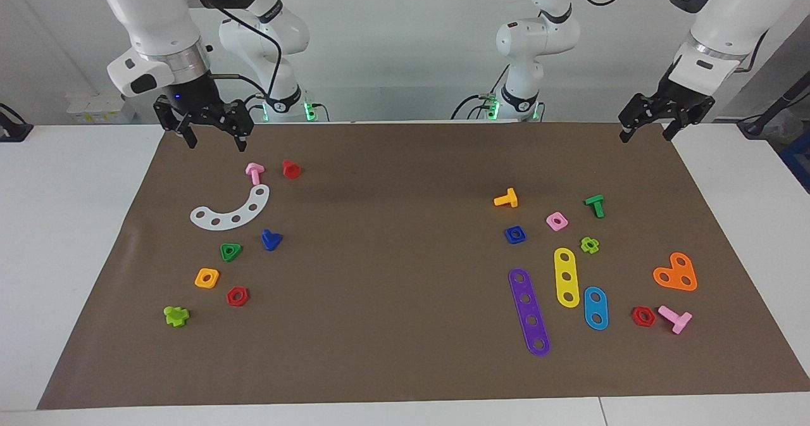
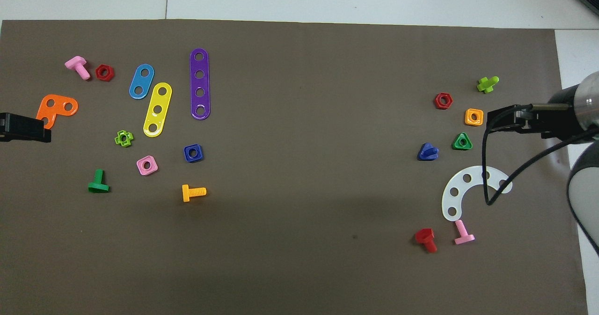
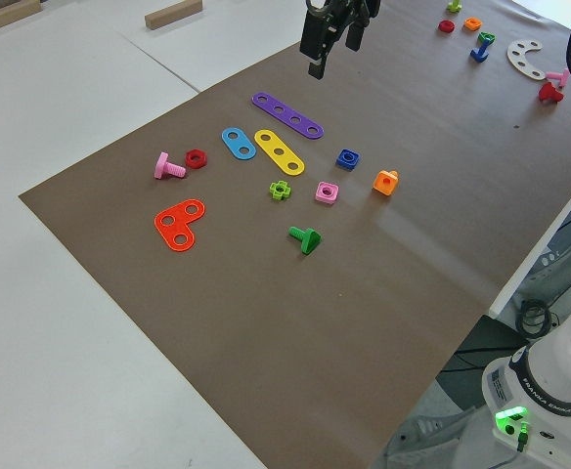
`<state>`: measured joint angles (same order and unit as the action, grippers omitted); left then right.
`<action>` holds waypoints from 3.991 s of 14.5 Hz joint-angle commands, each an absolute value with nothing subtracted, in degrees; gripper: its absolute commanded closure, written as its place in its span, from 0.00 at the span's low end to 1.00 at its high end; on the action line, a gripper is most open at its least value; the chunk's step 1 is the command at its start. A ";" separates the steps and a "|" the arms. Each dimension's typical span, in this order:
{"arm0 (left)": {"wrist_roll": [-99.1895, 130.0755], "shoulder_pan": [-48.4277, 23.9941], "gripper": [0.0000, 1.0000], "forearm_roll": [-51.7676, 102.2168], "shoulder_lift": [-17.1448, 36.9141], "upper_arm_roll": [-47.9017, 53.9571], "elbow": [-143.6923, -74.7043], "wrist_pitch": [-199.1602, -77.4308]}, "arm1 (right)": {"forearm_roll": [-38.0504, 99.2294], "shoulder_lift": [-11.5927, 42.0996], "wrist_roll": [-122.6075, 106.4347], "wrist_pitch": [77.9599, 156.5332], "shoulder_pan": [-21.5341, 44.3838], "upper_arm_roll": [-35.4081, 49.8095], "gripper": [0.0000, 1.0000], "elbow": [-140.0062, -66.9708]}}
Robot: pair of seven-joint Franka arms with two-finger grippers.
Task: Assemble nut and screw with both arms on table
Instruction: 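Move the right gripper toward the blue triangular nut, then lower the right gripper and grasp the blue triangular nut, then carry the blue nut with the right gripper toward the mat's centre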
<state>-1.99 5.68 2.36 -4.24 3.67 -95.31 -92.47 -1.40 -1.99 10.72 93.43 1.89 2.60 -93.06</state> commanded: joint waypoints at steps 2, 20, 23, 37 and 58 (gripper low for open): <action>-2.55 6.42 0.00 2.99 -5.71 3.96 -96.77 -92.46 | -1.41 -2.55 10.55 93.43 1.32 2.81 0.00 -93.78; -2.55 6.42 0.00 2.99 -5.62 3.96 -96.77 -92.55 | -1.14 -0.27 8.61 116.78 0.35 2.55 0.01 -111.42; -2.55 6.42 0.00 2.99 -5.62 3.96 -96.77 -92.55 | -1.14 2.36 8.35 121.37 0.35 2.55 0.03 -114.34; -2.55 6.42 0.00 2.99 -5.62 3.96 -96.77 -92.46 | -0.79 9.49 8.09 135.60 1.67 2.72 0.20 -123.13; -2.55 6.42 0.00 2.99 -5.62 3.96 -96.77 -92.46 | -0.79 7.82 15.17 137.02 6.83 2.90 1.00 -123.84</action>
